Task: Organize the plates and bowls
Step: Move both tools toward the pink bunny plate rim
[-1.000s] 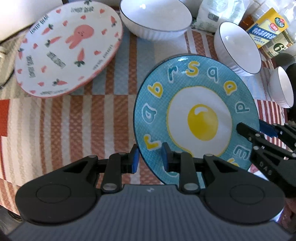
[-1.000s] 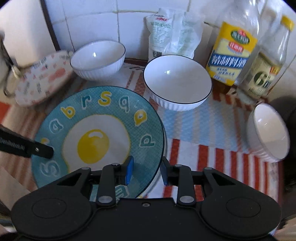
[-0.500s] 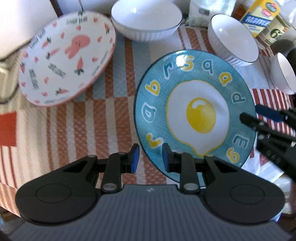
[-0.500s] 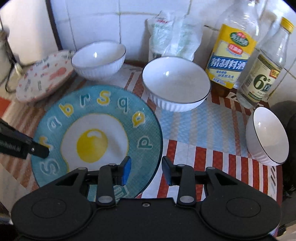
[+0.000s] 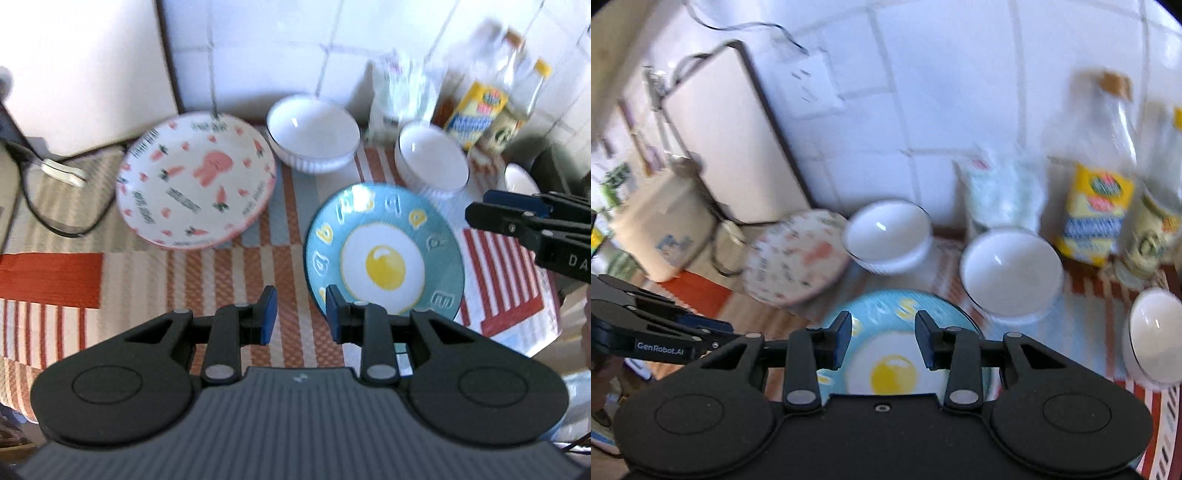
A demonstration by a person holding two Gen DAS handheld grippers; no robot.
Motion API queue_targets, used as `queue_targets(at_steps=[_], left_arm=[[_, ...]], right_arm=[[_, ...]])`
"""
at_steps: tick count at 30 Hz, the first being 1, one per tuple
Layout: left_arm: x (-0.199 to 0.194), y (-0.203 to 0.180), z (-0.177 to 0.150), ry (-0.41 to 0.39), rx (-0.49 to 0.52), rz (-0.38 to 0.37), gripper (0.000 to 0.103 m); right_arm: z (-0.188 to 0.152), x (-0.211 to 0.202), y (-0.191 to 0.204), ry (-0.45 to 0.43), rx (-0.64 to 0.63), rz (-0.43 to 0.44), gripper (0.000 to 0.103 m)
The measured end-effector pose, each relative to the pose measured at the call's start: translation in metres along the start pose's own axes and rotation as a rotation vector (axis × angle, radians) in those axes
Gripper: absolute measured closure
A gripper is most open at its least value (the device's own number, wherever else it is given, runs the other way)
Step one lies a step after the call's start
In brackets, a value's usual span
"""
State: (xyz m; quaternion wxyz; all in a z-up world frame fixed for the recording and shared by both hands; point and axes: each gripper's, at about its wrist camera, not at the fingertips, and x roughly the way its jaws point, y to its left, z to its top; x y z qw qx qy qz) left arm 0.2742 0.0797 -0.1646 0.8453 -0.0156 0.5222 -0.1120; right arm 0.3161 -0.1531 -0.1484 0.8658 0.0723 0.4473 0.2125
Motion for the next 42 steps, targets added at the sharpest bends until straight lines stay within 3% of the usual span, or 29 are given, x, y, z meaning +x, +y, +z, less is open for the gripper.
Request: queue_targets(at_steps=[6,10,17,27,33,42], left_arm=[[-0.043,0.024,0.0,-0.109,-0.052,0.017,0.074],[-0.063,0.043,0.004,-0.177,-0.076,0.054,0.07],[-0.068,0.081,0.012,-0.26,-0.128,0.109,0.062],[-0.002,0.129,0.027,-0.249,-0.196,0.158,0.057],[0.051,0.157,0.036,-0.233,-0.257,0.143,0.056],[0.12,0.182,0.04,-0.12,-0.265,0.176,0.058]], right_arm=[[0.027,-0.009,0.034,-0.032,-0.098,0.085,0.048],[0.041,-0.001,0.057,-0.042,-0.147,0.137,0.048],[0.061,0.032,0.087,-0.039,-0.18,0.193,0.039],[0.051,0.123,0.077,0.04,-0.043,0.165,0.039],[0.034,0.167,0.052,0.109,0.08,0.11,0.039],[0.026,0.207,0.034,0.158,0.235,0.117,0.039]])
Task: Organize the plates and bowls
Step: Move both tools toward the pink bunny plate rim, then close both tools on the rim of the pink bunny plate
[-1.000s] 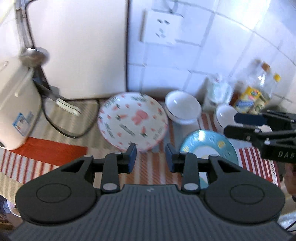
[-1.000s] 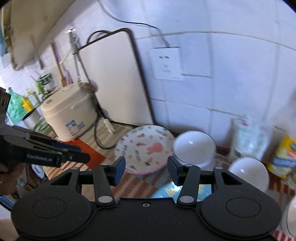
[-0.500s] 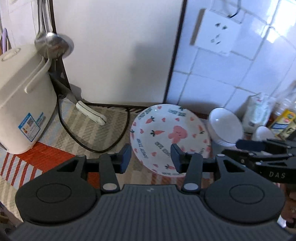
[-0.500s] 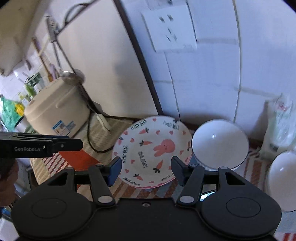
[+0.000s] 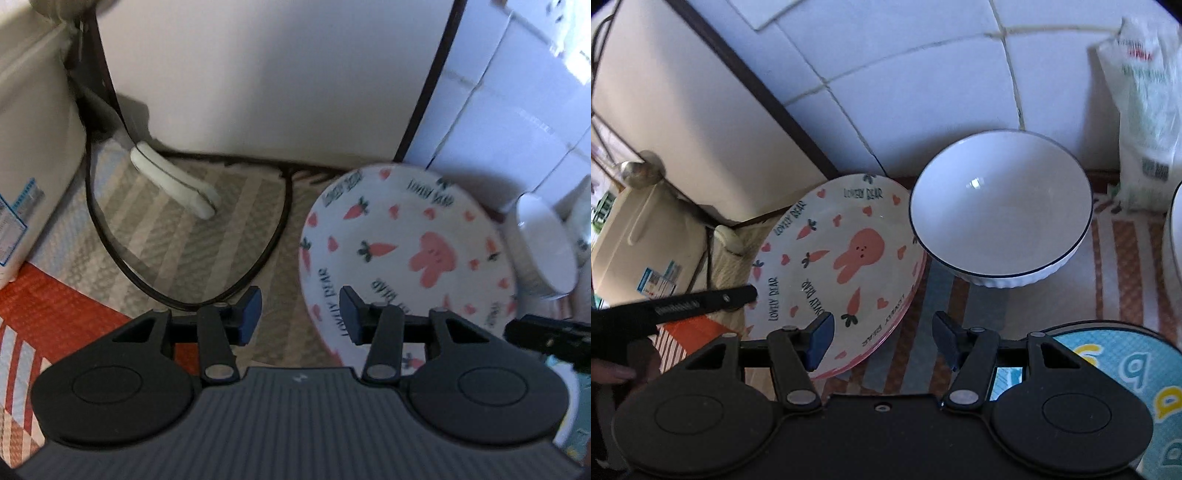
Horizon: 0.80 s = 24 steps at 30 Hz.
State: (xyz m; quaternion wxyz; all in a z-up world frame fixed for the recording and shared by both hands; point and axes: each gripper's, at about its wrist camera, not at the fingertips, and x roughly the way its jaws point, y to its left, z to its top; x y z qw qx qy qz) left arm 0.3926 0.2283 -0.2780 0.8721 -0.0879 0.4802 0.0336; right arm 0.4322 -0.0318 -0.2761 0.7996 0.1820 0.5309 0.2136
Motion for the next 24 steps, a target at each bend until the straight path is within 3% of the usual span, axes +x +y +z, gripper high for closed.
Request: queue_targets(at_steps=[10,14,22,24], left_arm=[[0.023,-0.002,-0.001,0.021,-0.033,-0.045,0.059],[0.026,-0.007,0.005,0.02,-0.019,-0.059,0.066],[0.027,-0.001,0.009,0.03,-0.049,-0.095,0.074],[0.027,0.001,0.009,0.029,-0.066,-0.101,0.074]], right_arm=[[0.0,0.017,0.007,-0.032,-0.02,0.005,0.038],[0.001,0.025,0.007,-0.023,-0.02,0.003,0.04],[0.002,0.033,0.004,-0.019,-0.014,-0.008,0.064],[0.001,0.032,0.002,-0.021,-0.025,-0.028,0.08]])
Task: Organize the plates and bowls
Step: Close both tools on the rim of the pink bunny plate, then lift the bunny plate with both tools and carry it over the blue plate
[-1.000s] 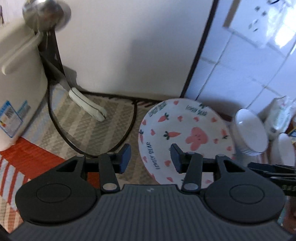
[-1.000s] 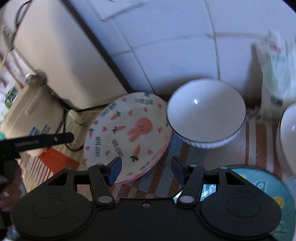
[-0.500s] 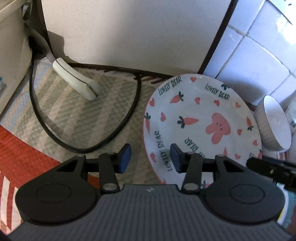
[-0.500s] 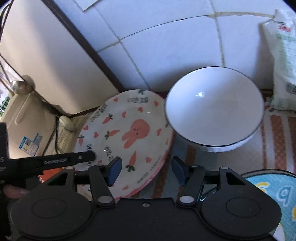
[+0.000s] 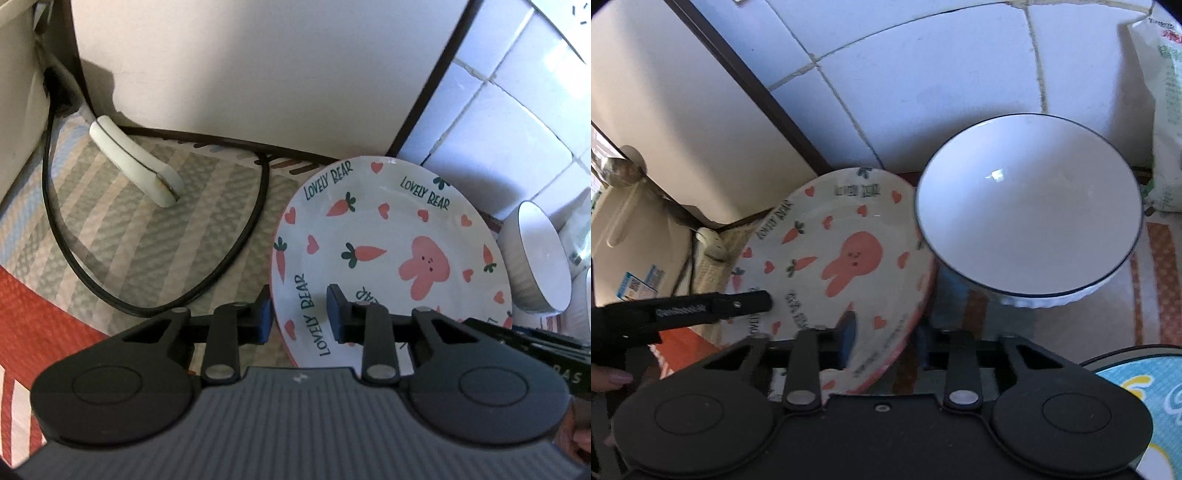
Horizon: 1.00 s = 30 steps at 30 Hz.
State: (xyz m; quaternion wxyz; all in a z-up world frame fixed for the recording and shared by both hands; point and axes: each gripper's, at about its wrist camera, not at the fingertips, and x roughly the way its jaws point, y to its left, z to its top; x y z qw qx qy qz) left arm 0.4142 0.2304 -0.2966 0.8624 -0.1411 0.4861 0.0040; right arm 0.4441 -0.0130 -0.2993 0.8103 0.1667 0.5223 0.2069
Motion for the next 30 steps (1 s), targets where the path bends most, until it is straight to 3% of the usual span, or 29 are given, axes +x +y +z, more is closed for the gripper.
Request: queue_targets(at_steps=[15,30], left_arm=[[-0.003,-0.003,0.002,0.01,-0.013,0.023,0.075],[-0.063,-0.01,-0.012,0.014,0.053,0.051,0.077]], right_arm=[[0.004,-0.001,0.0,0.022,0.01,-0.025,0.081],[0.0,-0.048,0.013,0.048,-0.021,0.03,0.081]])
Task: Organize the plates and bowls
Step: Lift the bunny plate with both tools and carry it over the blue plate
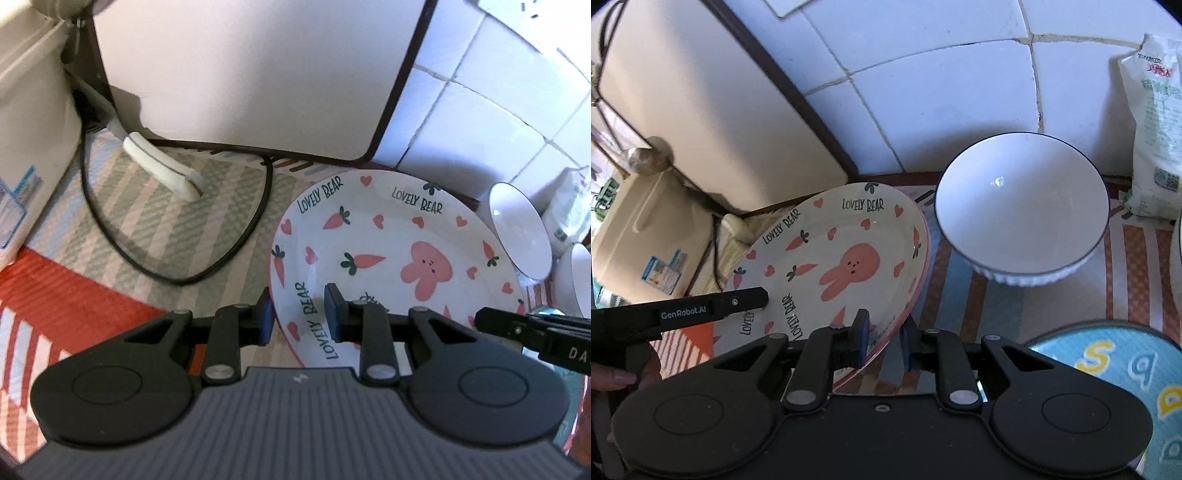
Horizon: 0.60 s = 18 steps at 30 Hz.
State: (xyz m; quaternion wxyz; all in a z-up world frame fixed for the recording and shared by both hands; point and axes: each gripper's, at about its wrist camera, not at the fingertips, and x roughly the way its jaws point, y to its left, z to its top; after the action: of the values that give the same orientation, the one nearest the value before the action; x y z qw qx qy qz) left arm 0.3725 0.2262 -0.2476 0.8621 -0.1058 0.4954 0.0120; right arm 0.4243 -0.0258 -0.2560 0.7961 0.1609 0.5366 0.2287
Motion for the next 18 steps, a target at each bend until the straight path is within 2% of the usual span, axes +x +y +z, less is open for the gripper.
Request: queue_targets(at_steps=[8,18], left_arm=[[-0.042,-0.011,-0.015,-0.025,-0.006,0.007,0.077],[-0.1,-0.044,-0.028,-0.078,0.079,-0.021,0.077]], right_arm=[[-0.017,-0.039,0.01,-0.007,0.009,0.025,0.081],[-0.032,-0.107,0.013,-0.052,0.025,0.037,0.081]])
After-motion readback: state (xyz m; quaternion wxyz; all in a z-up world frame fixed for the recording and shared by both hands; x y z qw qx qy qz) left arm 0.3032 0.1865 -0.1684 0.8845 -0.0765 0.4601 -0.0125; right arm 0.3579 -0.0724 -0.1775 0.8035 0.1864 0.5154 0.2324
